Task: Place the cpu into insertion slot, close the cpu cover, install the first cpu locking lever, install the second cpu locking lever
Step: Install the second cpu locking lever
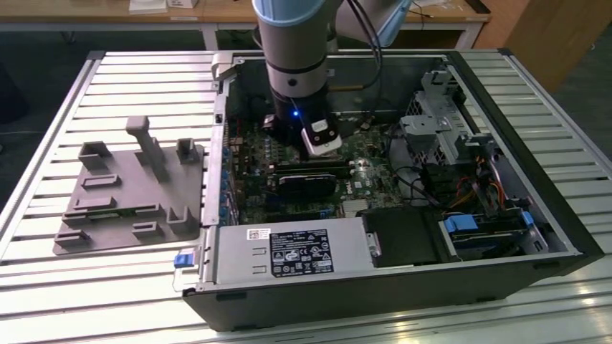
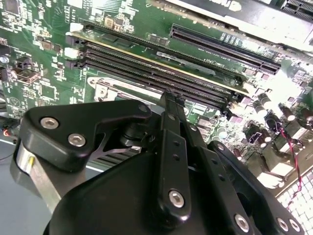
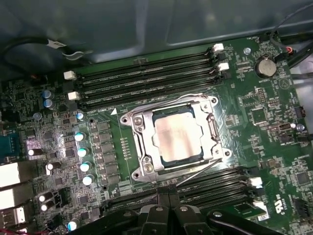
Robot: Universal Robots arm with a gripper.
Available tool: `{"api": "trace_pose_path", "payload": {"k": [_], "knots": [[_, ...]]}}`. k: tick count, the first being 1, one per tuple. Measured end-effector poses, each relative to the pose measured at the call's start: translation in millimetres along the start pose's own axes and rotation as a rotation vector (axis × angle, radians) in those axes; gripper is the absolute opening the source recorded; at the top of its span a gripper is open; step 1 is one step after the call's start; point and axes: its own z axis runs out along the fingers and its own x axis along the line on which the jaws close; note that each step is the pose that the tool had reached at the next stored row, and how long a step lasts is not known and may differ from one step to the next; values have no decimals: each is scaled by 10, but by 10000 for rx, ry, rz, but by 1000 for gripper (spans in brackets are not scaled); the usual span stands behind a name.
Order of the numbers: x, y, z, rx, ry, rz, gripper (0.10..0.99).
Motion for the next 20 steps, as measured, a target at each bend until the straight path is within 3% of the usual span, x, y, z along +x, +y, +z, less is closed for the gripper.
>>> {"api": "trace_pose_path", "payload": {"k": [12,20], "knots": [[33,-79,78,-507,122,59,106],[106,-137,113,-880,212,101,106]]}}
